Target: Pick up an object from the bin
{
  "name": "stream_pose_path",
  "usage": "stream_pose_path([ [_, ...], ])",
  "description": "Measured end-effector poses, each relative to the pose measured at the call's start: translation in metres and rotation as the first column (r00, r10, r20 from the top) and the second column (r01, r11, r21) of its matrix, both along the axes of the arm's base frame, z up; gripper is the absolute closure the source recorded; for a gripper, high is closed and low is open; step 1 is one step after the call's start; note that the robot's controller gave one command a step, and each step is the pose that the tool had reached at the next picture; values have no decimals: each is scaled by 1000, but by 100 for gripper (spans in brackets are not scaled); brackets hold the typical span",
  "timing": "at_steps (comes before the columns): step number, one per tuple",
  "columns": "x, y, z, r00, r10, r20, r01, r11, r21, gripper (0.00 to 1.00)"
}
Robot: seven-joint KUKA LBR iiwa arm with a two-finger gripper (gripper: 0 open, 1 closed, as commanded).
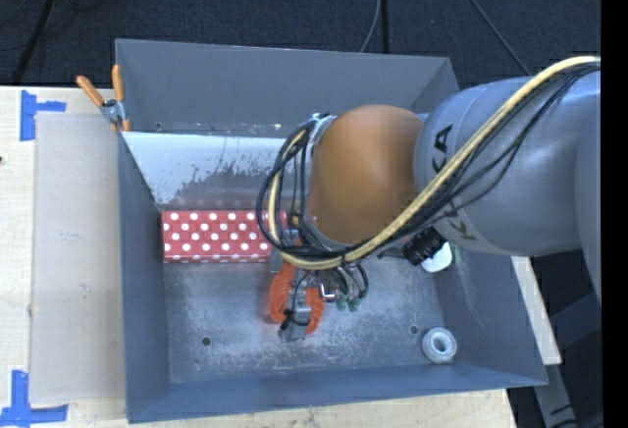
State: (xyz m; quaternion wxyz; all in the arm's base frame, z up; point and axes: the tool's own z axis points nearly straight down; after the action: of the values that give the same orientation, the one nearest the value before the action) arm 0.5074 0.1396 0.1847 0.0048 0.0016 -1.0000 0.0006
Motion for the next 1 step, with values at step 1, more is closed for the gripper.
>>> stream_pose_path([
  [1,1,-1,4,1000,-4,7,4,1000,1,0],
])
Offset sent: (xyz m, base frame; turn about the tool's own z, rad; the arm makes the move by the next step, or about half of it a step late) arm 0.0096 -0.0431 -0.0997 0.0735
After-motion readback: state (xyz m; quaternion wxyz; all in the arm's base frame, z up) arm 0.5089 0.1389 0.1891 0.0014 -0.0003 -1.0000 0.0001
